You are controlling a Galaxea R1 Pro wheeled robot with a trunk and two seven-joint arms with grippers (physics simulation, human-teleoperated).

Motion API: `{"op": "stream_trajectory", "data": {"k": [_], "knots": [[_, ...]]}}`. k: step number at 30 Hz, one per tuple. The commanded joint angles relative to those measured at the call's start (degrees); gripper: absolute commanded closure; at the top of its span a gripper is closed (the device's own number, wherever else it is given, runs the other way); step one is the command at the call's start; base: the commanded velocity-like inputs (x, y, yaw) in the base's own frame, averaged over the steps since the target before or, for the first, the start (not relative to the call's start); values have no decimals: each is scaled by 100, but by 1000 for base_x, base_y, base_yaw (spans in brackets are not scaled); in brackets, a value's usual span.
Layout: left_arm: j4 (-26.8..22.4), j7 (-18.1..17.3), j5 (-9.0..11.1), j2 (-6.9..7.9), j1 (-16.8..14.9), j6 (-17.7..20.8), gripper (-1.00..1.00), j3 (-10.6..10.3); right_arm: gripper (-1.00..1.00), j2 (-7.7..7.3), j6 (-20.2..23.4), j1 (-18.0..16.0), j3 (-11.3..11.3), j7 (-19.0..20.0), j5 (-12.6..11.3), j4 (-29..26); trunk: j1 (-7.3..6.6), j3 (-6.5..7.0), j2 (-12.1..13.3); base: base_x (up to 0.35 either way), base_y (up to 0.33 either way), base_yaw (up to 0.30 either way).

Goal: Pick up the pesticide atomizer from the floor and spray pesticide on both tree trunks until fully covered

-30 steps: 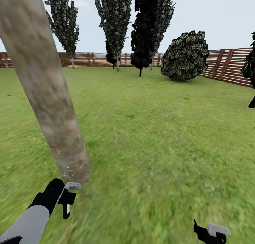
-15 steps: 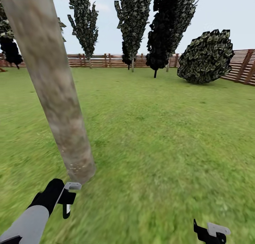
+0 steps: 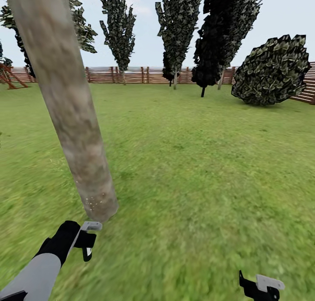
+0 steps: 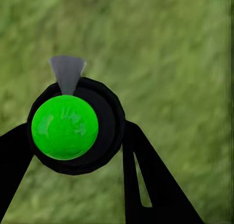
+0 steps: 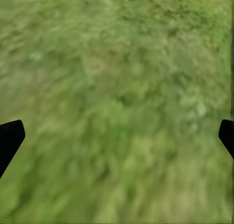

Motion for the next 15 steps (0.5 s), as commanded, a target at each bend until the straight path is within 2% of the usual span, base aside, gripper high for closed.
{"op": "stream_trajectory", "data": {"k": [1, 5, 15], "knots": [[-3, -53, -60, -5, -5, 18, 100, 36, -100, -1, -18, -5, -19, -42, 61, 12, -1, -5, -2, 73, -272, 162], [6, -53, -63, -5, -5, 21, 100, 39, -100, -1, -18, -5, -19, -42, 61, 12, -1, -5, -2, 140, -265, 131], [0, -53, -59, -2, -3, 26, 100, 41, -100, -8, -18, -5, -19, -42, 61, 3, -1, -5, -2, 207, -224, 6]]}}
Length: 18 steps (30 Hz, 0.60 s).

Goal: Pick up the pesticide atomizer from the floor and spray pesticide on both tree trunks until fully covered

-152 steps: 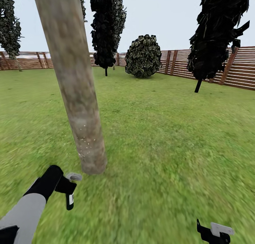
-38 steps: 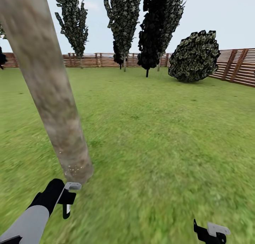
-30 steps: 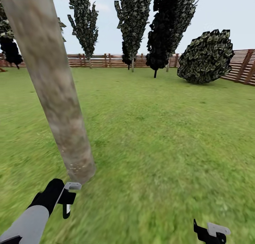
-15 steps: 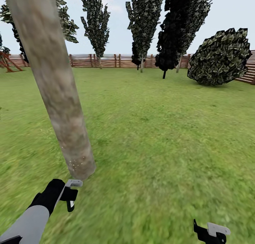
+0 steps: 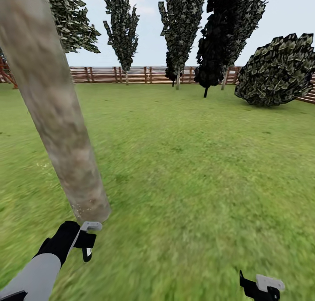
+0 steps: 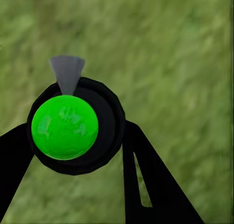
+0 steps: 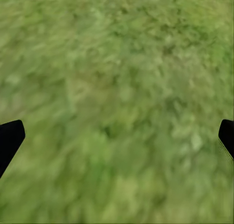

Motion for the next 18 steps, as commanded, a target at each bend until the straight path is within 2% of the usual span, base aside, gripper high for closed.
{"op": "stream_trajectory", "data": {"k": [1, 3, 8, 12, 13, 14, 16, 18], "knots": [[-10, -53, -61, -7, -5, 20, 100, 34, -100, -1, -17, -5, -18, -42, 61, 11, 1, -5, -2, 217, -160, 0], [-10, -53, -60, -6, -5, 23, 100, 34, -100, -1, -17, -5, -18, -42, 61, 11, 1, -5, -2, 125, -89, 74], [-8, -53, -64, 32, -4, 23, 100, 28, -100, -1, -17, -5, -20, -43, 61, 11, 1, -5, -2, 21, -15, 241], [-8, -71, -91, 109, 3, -14, 100, 143, -100, -1, -17, -5, -26, -50, 61, 3, 1, -5, -2, 1, -1, 257], [-18, -97, -92, 208, -11, -20, 100, 148, -100, -1, -17, -5, -27, -50, 61, 3, 1, -5, -2, 0, 0, 105], [-26, -131, -79, 401, -33, -24, 100, 125, -100, -1, -17, -5, -27, -50, 61, 3, 1, -5, -2, 0, 0, 43], [-32, -148, -76, 527, -51, -27, 100, 111, -100, -1, -16, -5, -27, -51, 61, 3, 1, -5, -2, 0, 0, 23], [-40, -155, -83, 587, -62, -29, 100, 95, -100, -1, -17, -5, -21, -51, 61, 6, 1, -5, -2, 0, 0, 9]]}}
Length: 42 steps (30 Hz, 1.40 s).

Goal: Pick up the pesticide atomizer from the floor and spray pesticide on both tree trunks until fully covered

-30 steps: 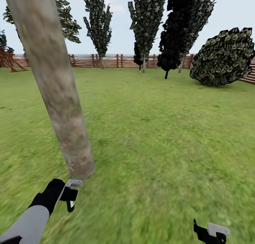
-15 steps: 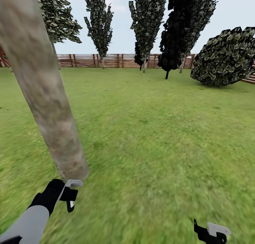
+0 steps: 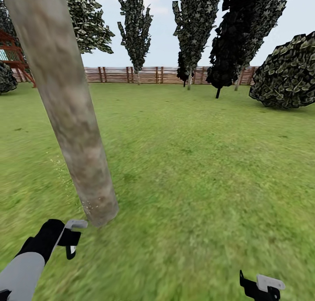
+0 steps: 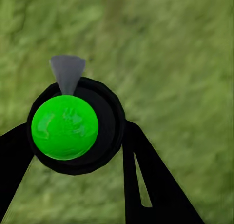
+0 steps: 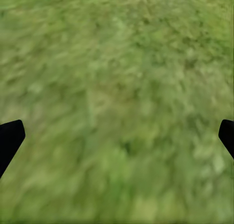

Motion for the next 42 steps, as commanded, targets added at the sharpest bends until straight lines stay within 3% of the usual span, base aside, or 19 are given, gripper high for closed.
{"op": "stream_trajectory", "data": {"k": [1, 2, 4, 5, 6, 10, 18, 20, 22, 25, 28, 31, 34, 38, 42], "knots": [[-12, -62, -49, 14, -6, 18, 100, -23, -100, -1, -18, -5, -17, -43, 61, 13, -1, -5, -2, 0, 0, 3], [-12, -80, -49, 21, -5, 21, 100, -90, -100, -1, -18, -5, -17, -43, 61, 14, -1, -5, -2, 0, 0, 2], [-17, -524, -87, 84, -12, 27, 100, -594, -100, -1, -18, -5, -16, -43, 68, 16, -1, -5, -2, 0, 0, 0], [-17, -914, -183, 222, -49, 30, 100, -929, -100, -1, -18, -5, -16, -43, 68, 16, -1, -5, -2, 0, 0, 0], [-15, -1148, -231, 327, -127, 33, 100, -1053, -100, -1, -18, -5, -16, -43, 69, 16, -1, -5, -2, 0, 0, 0], [-5, -1955, -292, 860, -522, 36, 100, -1182, -100, -1, -18, -5, -16, -43, 70, 16, -1, -5, -2, 0, 0, 0], [4, -2112, -287, 1332, -667, 21, 100, -1201, -100, -1, -18, -5, -16, -43, 69, 16, -1, -5, -2, 0, 0, 0], [-4, -2152, -269, 1374, -674, 25, 100, -1200, -100, -1, -18, -5, -16, -43, 70, 16, -1, -5, -2, 0, 0, 0], [-9, -2450, -269, 1353, -671, 20, 100, -1214, -100, -1, -18, -5, -16, -43, 70, 16, -1, -5, -2, 0, 0, 0], [-8, -2714, -264, 1340, -648, 12, 100, -1449, -100, -1, -18, -5, -16, -43, 70, 16, -1, -5, -2, 0, 0, 0], [-12, -2766, -259, 1240, -642, 13, 100, -1742, -100, -1, -18, -5, -16, -43, 70, 16, -1, -5, -2, 0, 0, 0], [-13, -2772, -261, 1185, -680, 18, 100, -1824, -100, -1, -18, -5, -16, -43, 70, 16, -1, -5, -2, 0, 0, 0], [-13, -2773, -286, 1241, -712, 19, 100, -1836, -100, -1, -18, -5, -16, -43, 70, 16, -1, -5, -2, 0, 0, 0], [-5, -2822, -263, 1571, -947, 26, 100, -1832, -100, -1, -18, -5, -16, -43, 70, 16, -1, -5, -2, 0, 0, 0], [-122, -3352, -286, 1610, -953, 20, 100, -1845, -100, -1, -18, -5, -16, -43, 70, 16, -1, -5, -2, 0, 0, 0]]}}
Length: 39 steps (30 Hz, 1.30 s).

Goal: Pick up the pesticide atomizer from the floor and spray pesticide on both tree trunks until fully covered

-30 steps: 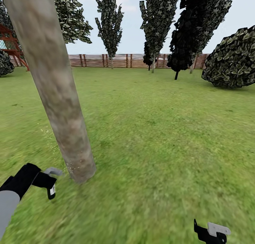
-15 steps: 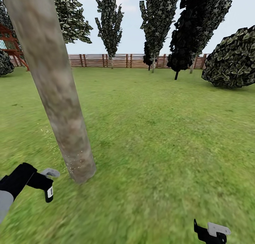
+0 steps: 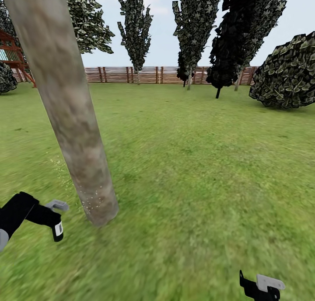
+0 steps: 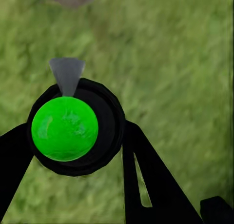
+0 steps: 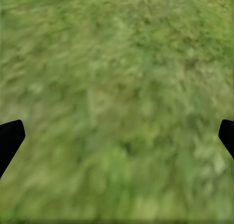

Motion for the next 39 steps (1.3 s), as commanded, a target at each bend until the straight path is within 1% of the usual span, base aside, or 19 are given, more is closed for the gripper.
{"op": "stream_trajectory", "data": {"k": [1, 3, 4, 8, 10, 12, 15, 17, 18, 19, 20, 22, 23, 25, 28, 34, 35, 37, 39], "knots": [[-102, -73, -37, -5, 15, 29, 100, -11, -100, -1, -18, -5, -18, -43, 61, 10, -1, -5, -2, 0, 0, 0], [-537, -150, -18, -47, 61, 42, 100, -1, -100, -1, -18, -5, -18, -43, 61, 10, -1, -5, -2, 0, 0, 0], [-598, -161, -17, -56, 62, 47, 100, 3, -100, -1, -18, -5, -18, -43, 61, 10, -1, -5, -2, -91, 0, 0], [-643, -170, -15, -61, 63, 58, 100, 3, -100, -1, -18, -5, -18, -43, 61, 10, -1, -5, -2, -262, 0, 0], [-652, -240, -15, -78, 38, 73, 100, -4, -100, -1, -18, -5, -18, -43, 61, 10, -1, -5, -2, -191, 0, 0], [-663, -307, -15, -120, 9, 101, 100, -8, -100, -1, -18, -5, -18, -43, 61, 11, -1, -5, -2, -68, 0, 0], [-864, -383, -20, -225, -17, 136, 100, -11, -100, -1, -18, -5, -18, -43, 61, 10, -1, -5, -2, -18, 0, 0], [-945, -399, -36, -248, -26, 153, 100, -6, -100, -1, -18, -5, -18, -43, 61, 10, -1, -5, -2, -3, 0, 0], [-955, -403, -42, -239, -34, 156, 100, -5, -100, -1, -18, -5, -18, -43, 61, 10, -1, -5, -2, -1, 0, 0], [-959, -407, -39, -197, -184, 159, 100, -4, -100, -1, -18, -5, -18, -43, 61, 10, -1, -5, -2, 0, 0, 0], [-957, -409, -37, -181, -254, 159, 100, -3, -100, -1, -18, -5, -18, -43, 61, 10, -1, -5, -2, 0, 0, 0], [-950, -459, -34, -96, -359, 157, 100, -1, -100, -1, -18, -5, -18, -43, 61, 10, -1, -5, -2, 0, 0, 0], [-949, -590, -34, 9, -390, 155, 100, -2, -100, -1, -18, -5, -18, -43, 61, 10, -1, -5, -2, 0, 0, 0], [-953, -779, -49, 90, -381, 152, 100, -6, -100, -1, -18, -5, -18, -43, 60, 10, -1, -5, -2, 0, 0, 0], [-968, -898, -60, 119, -349, 151, 100, -11, -100, -1, -18, -5, -18, -43, 53, 10, -1, -5, -2, 0, -2, 74], [-972, -909, -78, 94, -331, 158, 100, -24, -100, -1, -18, -5, -18, -43, 53, 10, -1, -5, -2, 101, -177, 219], [-967, -909, -230, 85, -335, 159, 100, -18, -100, -1, -18, -5, -18, -43, 53, 8, -1, -5, -2, 207, -207, 35], [-966, -915, -401, 78, -351, 184, 100, -13, -100, -1, -18, -5, -18, -43, 53, 7, -1, -5, -2, 231, -191, 17], [-970, -918, -513, 77, -361, 362, 100, -11, -100, -1, -18, -5, -20, -43, 53, 2, -1, -5, -2, 278, -138, 4]]}}
